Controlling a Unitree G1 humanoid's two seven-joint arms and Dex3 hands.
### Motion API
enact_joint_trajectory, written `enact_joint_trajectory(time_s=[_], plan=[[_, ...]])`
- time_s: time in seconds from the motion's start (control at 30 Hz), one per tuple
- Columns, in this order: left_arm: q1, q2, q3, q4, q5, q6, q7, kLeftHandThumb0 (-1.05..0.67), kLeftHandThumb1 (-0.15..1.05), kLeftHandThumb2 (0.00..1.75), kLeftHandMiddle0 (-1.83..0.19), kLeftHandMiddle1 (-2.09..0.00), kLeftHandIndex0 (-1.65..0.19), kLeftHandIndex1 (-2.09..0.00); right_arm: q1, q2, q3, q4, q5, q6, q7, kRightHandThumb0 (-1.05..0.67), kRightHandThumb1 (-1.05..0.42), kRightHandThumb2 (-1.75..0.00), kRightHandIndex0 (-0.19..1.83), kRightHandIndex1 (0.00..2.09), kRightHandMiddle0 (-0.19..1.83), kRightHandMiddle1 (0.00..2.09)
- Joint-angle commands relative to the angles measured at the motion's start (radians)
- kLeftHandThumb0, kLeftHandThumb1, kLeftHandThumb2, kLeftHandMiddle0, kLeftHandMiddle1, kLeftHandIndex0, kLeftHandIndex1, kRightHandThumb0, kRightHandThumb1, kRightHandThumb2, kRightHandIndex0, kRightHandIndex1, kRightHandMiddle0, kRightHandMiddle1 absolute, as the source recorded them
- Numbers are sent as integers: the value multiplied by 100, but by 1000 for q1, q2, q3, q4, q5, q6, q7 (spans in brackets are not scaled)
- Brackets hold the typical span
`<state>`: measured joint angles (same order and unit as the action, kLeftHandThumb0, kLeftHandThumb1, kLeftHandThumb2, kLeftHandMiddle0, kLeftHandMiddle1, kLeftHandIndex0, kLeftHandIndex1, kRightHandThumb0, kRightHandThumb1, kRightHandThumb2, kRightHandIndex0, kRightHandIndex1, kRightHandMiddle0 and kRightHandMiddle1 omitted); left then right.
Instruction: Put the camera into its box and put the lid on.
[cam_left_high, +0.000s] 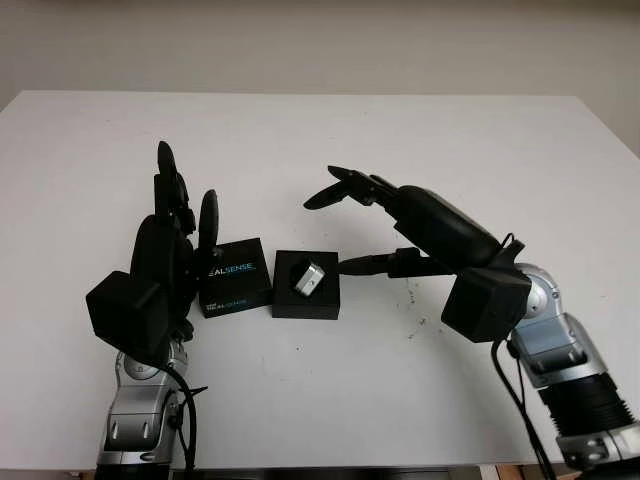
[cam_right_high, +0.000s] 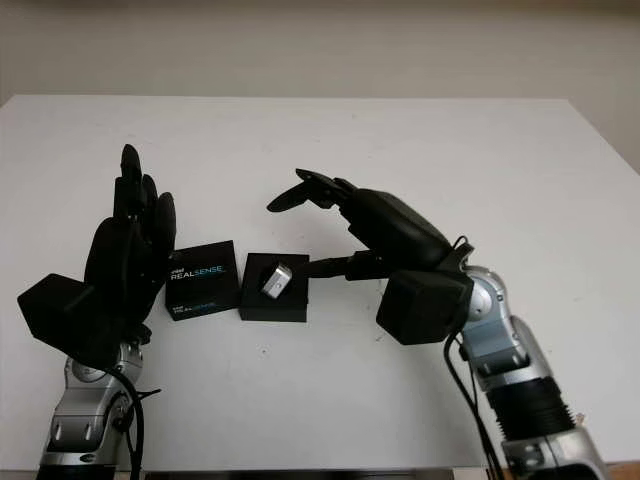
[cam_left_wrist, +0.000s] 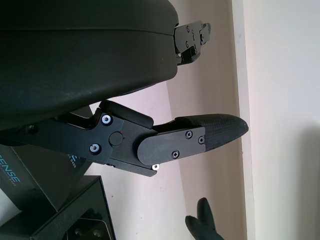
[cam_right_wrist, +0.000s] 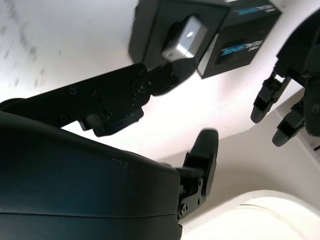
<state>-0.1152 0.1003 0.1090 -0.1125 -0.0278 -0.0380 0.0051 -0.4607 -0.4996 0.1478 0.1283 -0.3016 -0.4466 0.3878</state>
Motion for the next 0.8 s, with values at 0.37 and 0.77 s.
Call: enact_joint_trajectory(time_s=[0.37, 0.77], plan=[[-2, -1, -2, -16, 8, -3, 4, -71, 105, 59, 19, 0, 19, 0, -89, -83, 75, 123, -325, -299, -212, -34, -80, -6, 33, 13, 56, 50], [-2, -1, -2, -10, 10, -2, 3, -70, 105, 59, 19, 0, 19, 0, -123, -22, 163, 306, -527, -388, -575, -40, -83, -5, 38, 15, 38, 81]])
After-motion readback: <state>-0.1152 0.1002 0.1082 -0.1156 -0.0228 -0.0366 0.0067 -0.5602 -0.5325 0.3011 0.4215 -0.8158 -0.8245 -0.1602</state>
